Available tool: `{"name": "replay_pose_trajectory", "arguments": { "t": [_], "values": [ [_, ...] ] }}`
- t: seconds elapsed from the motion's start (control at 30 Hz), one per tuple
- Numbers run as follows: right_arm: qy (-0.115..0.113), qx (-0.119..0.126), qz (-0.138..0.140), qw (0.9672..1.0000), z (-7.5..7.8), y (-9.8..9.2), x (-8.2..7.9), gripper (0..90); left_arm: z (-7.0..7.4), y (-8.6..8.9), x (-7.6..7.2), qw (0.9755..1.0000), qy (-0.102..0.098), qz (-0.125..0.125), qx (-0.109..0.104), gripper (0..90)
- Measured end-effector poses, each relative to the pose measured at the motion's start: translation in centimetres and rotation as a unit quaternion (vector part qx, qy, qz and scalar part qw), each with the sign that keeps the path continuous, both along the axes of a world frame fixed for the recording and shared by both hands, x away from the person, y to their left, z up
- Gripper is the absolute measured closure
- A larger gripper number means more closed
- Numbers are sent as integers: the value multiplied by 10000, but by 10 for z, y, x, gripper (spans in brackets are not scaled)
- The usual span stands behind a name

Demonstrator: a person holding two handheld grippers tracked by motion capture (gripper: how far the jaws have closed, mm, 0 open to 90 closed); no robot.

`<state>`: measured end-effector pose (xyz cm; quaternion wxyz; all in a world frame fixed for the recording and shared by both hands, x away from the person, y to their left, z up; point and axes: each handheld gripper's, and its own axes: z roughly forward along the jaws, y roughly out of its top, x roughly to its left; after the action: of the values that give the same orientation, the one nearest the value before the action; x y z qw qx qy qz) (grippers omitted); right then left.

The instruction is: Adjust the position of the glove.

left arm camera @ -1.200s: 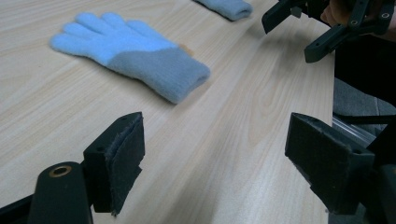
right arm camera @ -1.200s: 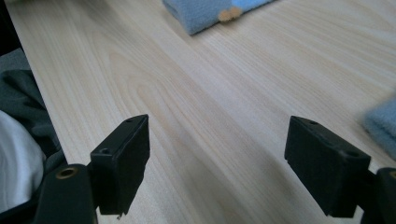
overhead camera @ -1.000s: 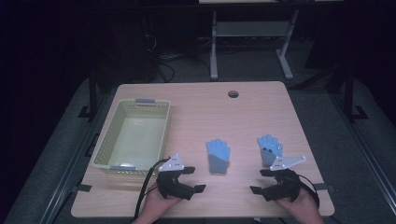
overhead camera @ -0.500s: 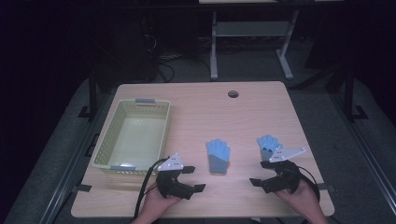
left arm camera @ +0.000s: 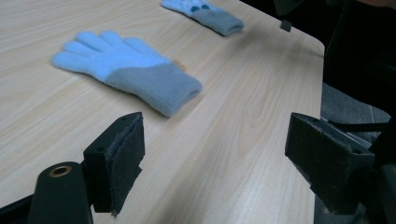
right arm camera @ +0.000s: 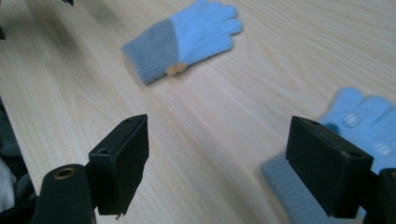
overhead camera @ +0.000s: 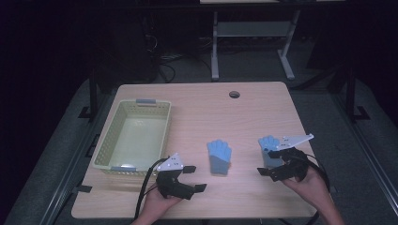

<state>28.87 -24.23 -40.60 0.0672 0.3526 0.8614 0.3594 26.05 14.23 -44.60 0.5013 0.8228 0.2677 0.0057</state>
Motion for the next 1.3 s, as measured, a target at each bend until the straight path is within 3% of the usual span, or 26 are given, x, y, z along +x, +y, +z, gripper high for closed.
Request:
{"name": "replay_pose_trajectory", "arguments": {
  "t": [0.13,0.23,0.43,0.57,0.67,0.87,1.03,1.13,1.3],
  "values": [
    [42,-1,-39,10000,4,-2,9,211,1,1,1,10000,-70,11,-22,202],
    [43,-190,-11,9998,8,-1,17,214,1,0,1,10000,-87,-16,-21,202],
    [240,-277,6,9993,10,-3,30,237,1,-1,-1,9999,-141,17,-40,207],
    [314,-421,-84,9986,10,-6,41,266,3,1,-2,9997,-205,31,-83,210],
    [345,-378,-176,9985,9,-12,47,286,4,1,-1,9997,-191,42,-111,210],
    [465,-342,-357,9977,2,-23,58,307,0,-1,0,9999,-76,40,-105,210],
    [574,-550,-415,9960,-6,-25,65,354,0,-2,-1,9999,-96,-7,-74,209],
    [673,-760,-450,9938,-12,-25,70,440,2,1,-1,9999,-103,55,-123,211],
    [868,-917,-540,9905,-21,-28,76,499,3,3,-1,9997,-99,92,-210,214]
  ]
}}
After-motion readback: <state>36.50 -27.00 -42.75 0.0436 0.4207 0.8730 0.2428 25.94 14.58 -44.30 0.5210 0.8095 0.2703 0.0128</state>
